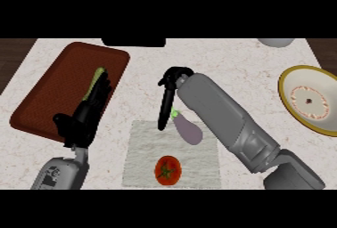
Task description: Pick the eggplant from the placemat and place it in the bowl
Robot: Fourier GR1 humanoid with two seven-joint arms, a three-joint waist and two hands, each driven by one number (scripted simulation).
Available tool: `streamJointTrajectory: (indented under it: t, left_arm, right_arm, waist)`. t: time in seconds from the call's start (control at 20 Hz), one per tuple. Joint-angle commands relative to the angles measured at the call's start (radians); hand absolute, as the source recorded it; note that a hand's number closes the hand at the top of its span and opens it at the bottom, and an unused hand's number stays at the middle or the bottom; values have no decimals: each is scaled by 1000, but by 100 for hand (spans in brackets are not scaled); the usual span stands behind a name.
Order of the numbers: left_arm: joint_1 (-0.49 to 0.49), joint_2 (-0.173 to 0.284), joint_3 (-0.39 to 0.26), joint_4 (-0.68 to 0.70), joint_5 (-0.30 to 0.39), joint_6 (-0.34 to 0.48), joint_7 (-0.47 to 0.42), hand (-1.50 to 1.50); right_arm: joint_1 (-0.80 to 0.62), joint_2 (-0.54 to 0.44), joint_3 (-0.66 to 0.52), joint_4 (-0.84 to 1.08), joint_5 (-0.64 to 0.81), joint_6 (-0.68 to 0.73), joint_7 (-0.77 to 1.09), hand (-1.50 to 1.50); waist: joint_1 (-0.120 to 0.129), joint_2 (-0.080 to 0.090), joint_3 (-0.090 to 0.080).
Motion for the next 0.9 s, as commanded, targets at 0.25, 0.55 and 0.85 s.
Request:
streamJointTrajectory:
  t: [0.25,0.55,0.85]
  left_arm:
    - [84,-28,-8,-48,-24,0,-2,0]
    - [72,-22,32,3,-14,-39,-52,0]
    - [40,-38,40,-5,-36,-26,-19,0]
  right_arm:
    - [31,0,-93,-54,-13,20,33,-150]
    - [52,1,-143,-54,-4,-24,33,-150]
    - [187,1,-50,-155,-42,-99,53,-150]
  waist:
    - [-22,-6,0]
    - [-21,-5,0]
    - [-17,-5,0]
